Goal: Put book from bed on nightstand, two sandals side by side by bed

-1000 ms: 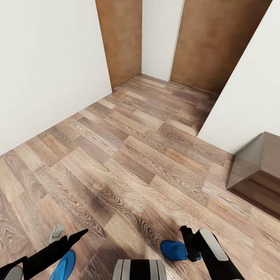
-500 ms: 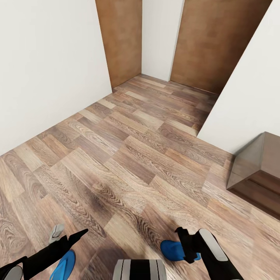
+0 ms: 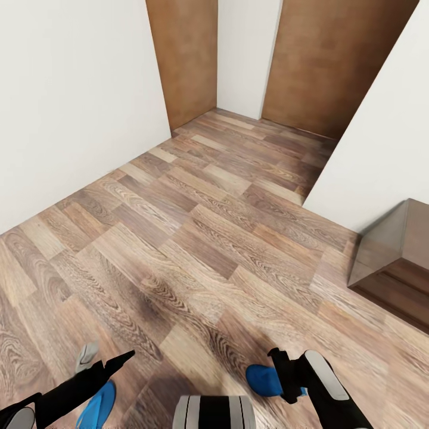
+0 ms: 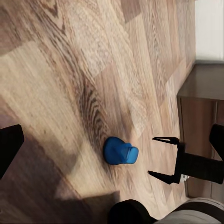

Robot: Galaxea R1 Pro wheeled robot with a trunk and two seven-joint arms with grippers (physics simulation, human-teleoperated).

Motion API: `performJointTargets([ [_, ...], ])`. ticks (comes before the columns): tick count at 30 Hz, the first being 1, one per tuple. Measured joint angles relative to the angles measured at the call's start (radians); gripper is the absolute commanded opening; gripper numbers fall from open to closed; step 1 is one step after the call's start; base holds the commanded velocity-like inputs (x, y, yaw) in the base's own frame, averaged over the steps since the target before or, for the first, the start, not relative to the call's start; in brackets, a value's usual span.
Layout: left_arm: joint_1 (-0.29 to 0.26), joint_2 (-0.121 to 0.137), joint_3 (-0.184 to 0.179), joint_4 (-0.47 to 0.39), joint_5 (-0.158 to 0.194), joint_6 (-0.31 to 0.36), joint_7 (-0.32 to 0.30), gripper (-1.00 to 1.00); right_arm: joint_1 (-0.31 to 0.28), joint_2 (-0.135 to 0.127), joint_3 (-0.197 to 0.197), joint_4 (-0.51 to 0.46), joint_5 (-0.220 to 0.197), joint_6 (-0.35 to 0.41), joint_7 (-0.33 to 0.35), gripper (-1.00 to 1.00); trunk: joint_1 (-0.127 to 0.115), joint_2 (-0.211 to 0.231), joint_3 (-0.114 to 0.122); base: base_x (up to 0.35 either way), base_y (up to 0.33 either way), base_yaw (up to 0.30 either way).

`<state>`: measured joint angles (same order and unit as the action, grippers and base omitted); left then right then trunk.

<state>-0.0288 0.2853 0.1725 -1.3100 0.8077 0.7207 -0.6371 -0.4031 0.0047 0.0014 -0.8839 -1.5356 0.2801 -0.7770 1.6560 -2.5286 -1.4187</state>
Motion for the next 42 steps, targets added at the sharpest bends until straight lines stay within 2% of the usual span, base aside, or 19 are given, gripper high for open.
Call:
performJointTargets([
  [17, 0.000, 0.000, 0.000, 0.000, 0.000, 0.000, 0.000, 1.00, 0.000, 0.000, 0.000, 0.000, 0.000, 0.000, 0.000, 1.00, 0.008, -0.004, -0.066, 0.000, 0.000, 0.000],
  [30, 0.000, 0.000, 0.000, 0.001, 0.000, -0.003, 0.000, 1.00, 0.000, 0.000, 0.000, 0.000, 0.000, 0.000, 0.000, 1.00, 0.007, -0.004, -0.066, 0.052, 0.000, 0.000],
  [42, 0.000, 0.000, 0.000, 0.030, -0.001, -0.038, -0.001, 1.00, 0.000, 0.000, 0.000, 0.000, 0.000, 0.000, 0.000, 1.00, 0.008, -0.004, -0.066, 0.040, 0.000, 0.000],
])
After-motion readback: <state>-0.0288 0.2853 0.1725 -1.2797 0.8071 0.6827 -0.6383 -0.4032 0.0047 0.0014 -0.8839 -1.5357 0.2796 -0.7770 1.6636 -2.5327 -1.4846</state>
